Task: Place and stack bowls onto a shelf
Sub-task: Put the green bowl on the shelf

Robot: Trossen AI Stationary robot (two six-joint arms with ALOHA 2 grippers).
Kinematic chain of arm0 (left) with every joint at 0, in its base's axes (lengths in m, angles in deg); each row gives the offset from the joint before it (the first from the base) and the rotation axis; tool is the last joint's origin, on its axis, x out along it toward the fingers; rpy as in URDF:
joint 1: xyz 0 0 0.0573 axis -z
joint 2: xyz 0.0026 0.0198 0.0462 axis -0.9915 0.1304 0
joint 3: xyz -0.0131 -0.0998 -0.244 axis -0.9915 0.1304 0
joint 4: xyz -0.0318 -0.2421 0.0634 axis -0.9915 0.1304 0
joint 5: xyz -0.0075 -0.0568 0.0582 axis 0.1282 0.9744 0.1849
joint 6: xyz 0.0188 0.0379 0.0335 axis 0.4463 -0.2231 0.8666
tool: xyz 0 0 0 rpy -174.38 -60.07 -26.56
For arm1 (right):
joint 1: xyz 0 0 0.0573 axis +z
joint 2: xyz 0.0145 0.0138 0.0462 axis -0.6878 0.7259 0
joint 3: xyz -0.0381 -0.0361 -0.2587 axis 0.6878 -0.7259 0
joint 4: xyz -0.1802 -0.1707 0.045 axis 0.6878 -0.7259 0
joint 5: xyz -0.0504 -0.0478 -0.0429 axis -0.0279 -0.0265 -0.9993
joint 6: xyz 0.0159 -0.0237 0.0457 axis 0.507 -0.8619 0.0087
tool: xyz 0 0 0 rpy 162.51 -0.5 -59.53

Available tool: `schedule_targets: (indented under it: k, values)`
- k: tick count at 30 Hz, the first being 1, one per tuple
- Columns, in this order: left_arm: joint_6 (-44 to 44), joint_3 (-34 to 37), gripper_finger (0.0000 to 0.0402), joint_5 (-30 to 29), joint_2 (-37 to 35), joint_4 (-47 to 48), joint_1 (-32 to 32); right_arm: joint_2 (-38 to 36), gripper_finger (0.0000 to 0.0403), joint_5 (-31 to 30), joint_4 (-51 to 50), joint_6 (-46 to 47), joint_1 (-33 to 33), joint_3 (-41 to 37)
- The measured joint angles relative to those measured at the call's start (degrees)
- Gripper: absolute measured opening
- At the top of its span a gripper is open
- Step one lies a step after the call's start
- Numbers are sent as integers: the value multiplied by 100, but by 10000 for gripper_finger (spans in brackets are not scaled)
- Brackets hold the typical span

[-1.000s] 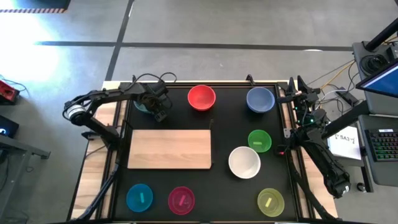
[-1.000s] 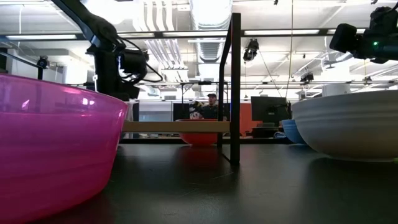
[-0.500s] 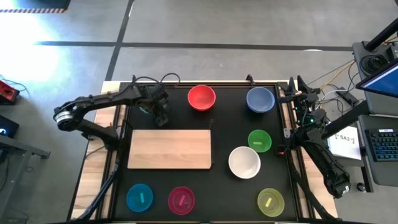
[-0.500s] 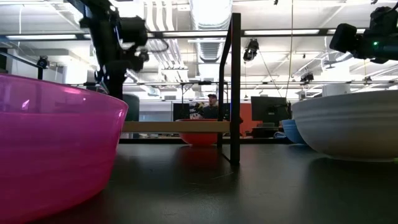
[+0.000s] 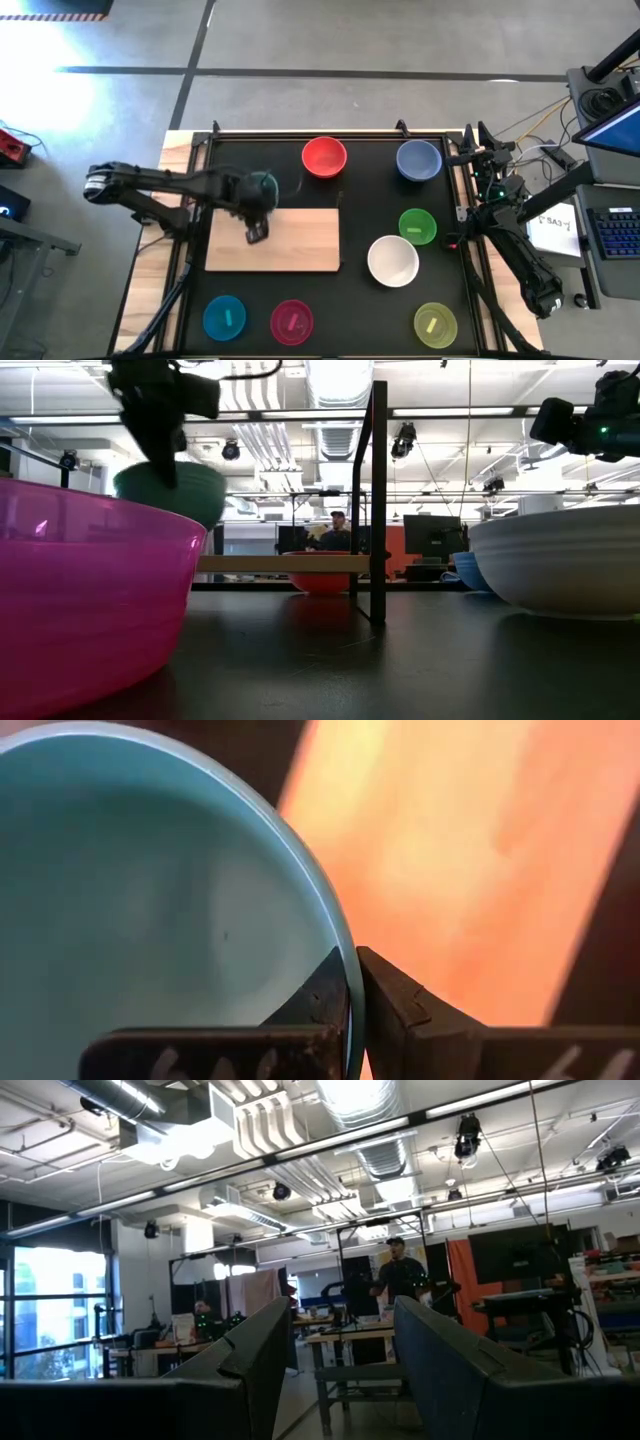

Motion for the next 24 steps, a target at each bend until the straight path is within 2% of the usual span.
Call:
schedule_targets:
  k: [5,10,18,24]
  values:
    - [-1311,4,0,-8,42,279,769,0,171,0,2,-2,2,0]
    - [-2202,7,0,116,42,363,1438,0,171,0,0,-1,1,0]
    - [-3082,11,0,160,53,543,2163,0,171,1,0,-2,0,-1]
    - [-3291,66,0,140,53,609,2319,0,171,0,1,-2,0,0]
